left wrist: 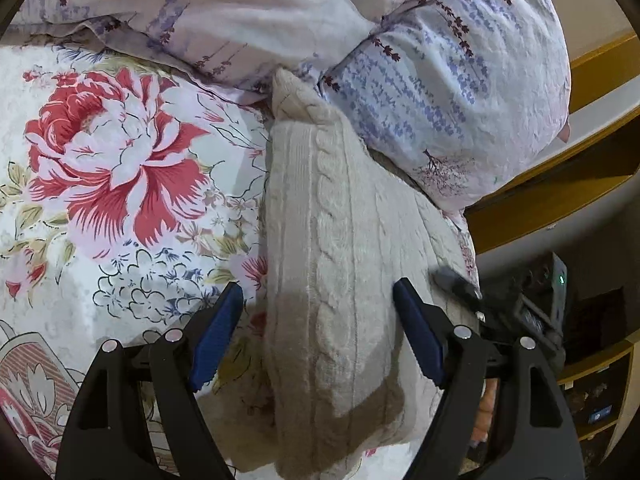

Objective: Fold small clothes

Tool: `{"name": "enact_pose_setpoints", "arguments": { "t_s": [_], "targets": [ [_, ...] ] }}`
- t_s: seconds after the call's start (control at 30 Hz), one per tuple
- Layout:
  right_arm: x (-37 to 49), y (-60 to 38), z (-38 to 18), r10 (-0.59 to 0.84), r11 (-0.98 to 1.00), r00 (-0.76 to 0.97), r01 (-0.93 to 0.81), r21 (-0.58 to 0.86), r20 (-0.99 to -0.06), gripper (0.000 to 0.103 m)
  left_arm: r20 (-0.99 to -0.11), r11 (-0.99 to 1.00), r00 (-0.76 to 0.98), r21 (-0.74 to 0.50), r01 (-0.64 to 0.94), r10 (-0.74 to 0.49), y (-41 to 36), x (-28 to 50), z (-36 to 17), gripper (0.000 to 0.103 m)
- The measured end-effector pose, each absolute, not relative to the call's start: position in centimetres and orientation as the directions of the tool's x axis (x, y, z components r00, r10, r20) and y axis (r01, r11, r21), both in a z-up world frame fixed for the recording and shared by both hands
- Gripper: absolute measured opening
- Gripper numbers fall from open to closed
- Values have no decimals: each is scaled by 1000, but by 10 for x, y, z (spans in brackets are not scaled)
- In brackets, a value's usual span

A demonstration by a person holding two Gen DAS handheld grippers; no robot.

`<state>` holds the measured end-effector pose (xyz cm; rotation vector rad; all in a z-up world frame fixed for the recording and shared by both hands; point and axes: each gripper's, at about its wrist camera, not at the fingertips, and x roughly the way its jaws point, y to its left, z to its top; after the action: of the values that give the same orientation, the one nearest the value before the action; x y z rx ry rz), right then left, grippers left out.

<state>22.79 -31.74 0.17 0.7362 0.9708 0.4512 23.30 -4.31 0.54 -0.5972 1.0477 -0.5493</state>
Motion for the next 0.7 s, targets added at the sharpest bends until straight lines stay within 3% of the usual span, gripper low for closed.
{"name": "enact_pose_setpoints", "arguments": {
  "t_s": [0.03,0.13,0.27,0.43,0.7],
  "targets": [
    [232,-316,3,626,694,511,-21,719,-589,22,-624,714,396,-688,128,-673,-41,232,6,78],
    [230,-302,21,539,788,567,-80,610,-623,19,-617,705,399,-699,118,-678,-35,231,9,78],
    [211,-287,65,413,891,684,-166,422,-602,18,-598,689,405,-714,122,-691,-31,228,13,78],
    [193,-288,98,252,964,774,-147,223,-580,18,-584,686,404,-707,174,-704,-37,219,25,78],
    [187,-315,80,63,997,770,-24,70,-635,17,-599,695,369,-679,236,-711,-54,208,28,72]
  ]
}}
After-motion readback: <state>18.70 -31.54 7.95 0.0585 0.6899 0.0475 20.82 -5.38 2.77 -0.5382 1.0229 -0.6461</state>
